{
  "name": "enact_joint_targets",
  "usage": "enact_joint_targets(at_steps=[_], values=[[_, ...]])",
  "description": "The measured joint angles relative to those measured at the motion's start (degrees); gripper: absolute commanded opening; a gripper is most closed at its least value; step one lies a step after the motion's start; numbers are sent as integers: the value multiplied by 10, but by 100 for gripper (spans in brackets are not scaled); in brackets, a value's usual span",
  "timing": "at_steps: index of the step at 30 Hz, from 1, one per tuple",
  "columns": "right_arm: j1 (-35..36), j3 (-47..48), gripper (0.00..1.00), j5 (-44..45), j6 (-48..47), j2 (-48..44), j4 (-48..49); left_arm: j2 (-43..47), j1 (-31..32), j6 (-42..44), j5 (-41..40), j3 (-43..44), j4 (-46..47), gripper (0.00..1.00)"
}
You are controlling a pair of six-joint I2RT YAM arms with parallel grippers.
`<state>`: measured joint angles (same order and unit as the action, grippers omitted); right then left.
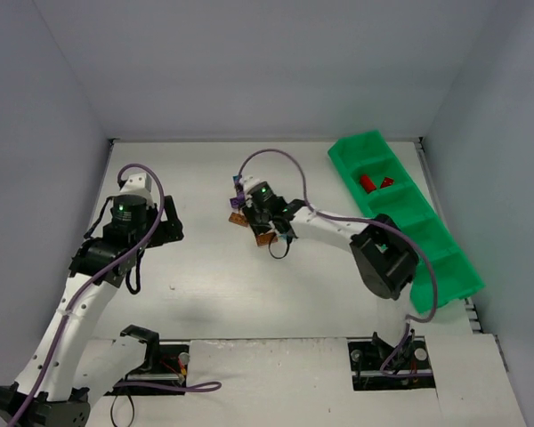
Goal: Sort the legos into containers by color
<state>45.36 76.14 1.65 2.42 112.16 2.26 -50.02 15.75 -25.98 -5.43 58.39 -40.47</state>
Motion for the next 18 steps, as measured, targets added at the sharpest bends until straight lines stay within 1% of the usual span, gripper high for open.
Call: enact_joint_targets(at_steps=[2,5,10,15,18], values=[[-35,-19,0,28,29,-45,1,-3,0,0,1,0,1,80],[-107,-47,0,87,75,-119,1,-7,0,0,4,0,3,80],[-250,-108,0,166,169,-217,-13,-11,0,0,9,0,9,80],[-363,-160,0,206,248,-258,-66,-17,0,0,12,0,12,80],[-418,-176,2,205,279,-261,-89,-20,0,0,13,0,16,80]])
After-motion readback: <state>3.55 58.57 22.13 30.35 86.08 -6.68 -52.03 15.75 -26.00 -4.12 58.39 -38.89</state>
